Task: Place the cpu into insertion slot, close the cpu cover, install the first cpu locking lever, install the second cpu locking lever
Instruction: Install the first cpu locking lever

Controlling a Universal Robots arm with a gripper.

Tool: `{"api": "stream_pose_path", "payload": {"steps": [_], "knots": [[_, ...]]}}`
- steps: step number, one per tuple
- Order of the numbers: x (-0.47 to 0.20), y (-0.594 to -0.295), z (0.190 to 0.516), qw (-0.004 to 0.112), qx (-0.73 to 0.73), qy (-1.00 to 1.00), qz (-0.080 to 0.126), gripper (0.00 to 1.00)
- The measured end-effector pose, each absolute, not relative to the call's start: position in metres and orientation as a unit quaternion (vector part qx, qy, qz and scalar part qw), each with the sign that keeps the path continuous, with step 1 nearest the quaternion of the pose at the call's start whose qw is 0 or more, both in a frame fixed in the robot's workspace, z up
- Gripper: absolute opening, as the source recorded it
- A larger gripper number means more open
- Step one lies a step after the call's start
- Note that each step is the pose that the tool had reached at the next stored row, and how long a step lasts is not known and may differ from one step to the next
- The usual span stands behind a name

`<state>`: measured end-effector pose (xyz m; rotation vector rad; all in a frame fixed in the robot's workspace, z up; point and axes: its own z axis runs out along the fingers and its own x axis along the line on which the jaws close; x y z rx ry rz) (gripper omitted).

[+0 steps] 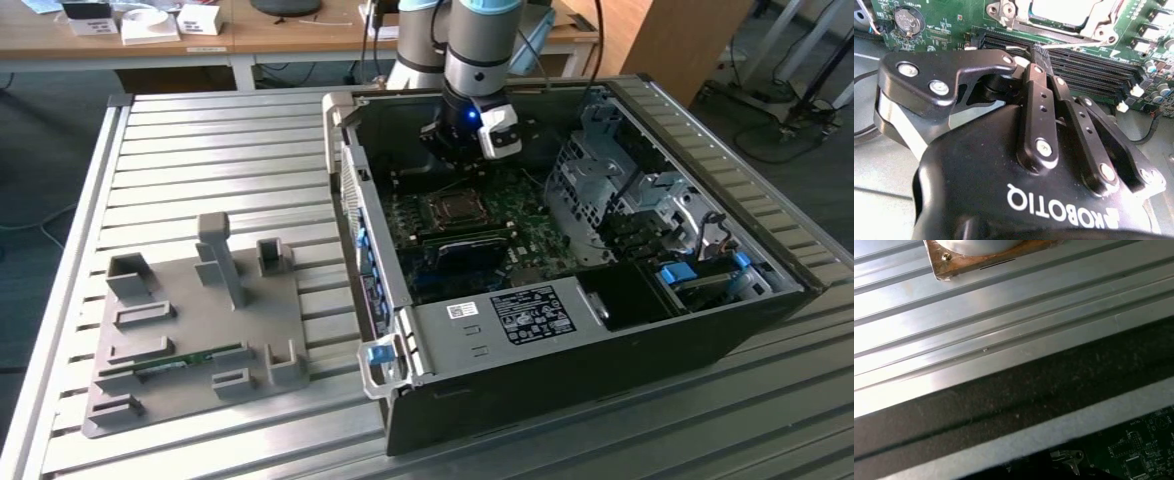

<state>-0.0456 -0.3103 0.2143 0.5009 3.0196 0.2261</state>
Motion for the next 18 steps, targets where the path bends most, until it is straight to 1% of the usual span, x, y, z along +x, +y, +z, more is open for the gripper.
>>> {"api": "stream_pose_path", "payload": {"steps": [13, 15, 18], "knots": [[-0.0457, -0.3109, 0.2072, 0.036, 0.154, 0.985, 0.072, 0.11], [-0.0457, -0.3109, 0.2076, 0.038, 0.154, 0.985, 0.072, 0.11], [-0.0457, -0.3109, 0.208, 0.038, 0.154, 0.985, 0.072, 0.11]]}}
